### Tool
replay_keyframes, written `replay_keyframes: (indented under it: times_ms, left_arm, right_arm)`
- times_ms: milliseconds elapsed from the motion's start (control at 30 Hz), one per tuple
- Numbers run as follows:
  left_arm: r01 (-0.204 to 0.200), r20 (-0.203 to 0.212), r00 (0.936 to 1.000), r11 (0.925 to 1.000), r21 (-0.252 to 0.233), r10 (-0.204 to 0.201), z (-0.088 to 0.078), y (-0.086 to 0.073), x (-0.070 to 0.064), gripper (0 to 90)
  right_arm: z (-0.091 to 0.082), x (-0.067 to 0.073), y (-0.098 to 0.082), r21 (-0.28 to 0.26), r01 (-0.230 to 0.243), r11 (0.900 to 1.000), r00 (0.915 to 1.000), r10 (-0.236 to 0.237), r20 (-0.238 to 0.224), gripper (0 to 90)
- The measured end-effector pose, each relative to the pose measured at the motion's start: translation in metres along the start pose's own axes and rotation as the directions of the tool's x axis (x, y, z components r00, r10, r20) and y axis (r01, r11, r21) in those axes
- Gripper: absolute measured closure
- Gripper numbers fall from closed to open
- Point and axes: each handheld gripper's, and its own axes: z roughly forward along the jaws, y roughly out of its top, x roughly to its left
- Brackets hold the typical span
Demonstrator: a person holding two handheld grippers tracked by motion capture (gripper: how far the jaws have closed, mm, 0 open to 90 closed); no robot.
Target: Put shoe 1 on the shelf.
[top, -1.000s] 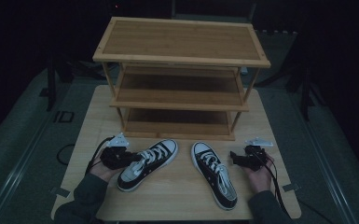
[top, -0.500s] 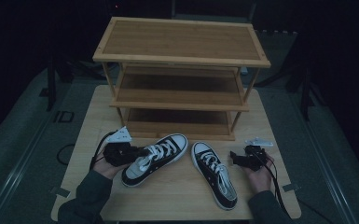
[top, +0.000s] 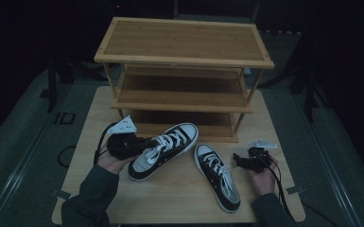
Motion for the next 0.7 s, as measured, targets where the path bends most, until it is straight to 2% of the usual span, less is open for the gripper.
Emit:
replay_keyframes:
  times_ms: [233, 333, 533, 700]
  left_arm:
    - [0.019, 0.048, 0.9987, 0.9978, -0.063, -0.016, -0.010, 0.022, -0.004, 88.5]
    - [-0.001, 0.052, 0.9986, 0.9966, -0.083, 0.006, -0.014, 0.032, -0.008, 88.5]
    - [0.009, 0.027, 0.9996, 0.9934, -0.114, -0.006, -0.017, 0.053, -0.009, 88.5]
    - [0.041, -0.041, 0.9980, 0.9871, -0.155, -0.048, -0.016, 0.065, -0.004, 88.5]
  right_arm:
    - [0.000, 0.000, 0.000, -0.001, 0.000, 1.000, 1.0000, 0.000, 0.000, 16.7]
    - [0.000, 0.000, 0.000, -0.001, -0.001, 1.000, 1.0000, 0.001, 0.000, 16.7]
    - [0.000, 0.000, 0.000, 0.000, 0.000, 1.000, 1.0000, 0.000, 0.000, 16.7]
    - [0.000, 0.000, 0.000, -0.001, 0.000, 1.000, 1.0000, 0.000, 0.000, 16.7]
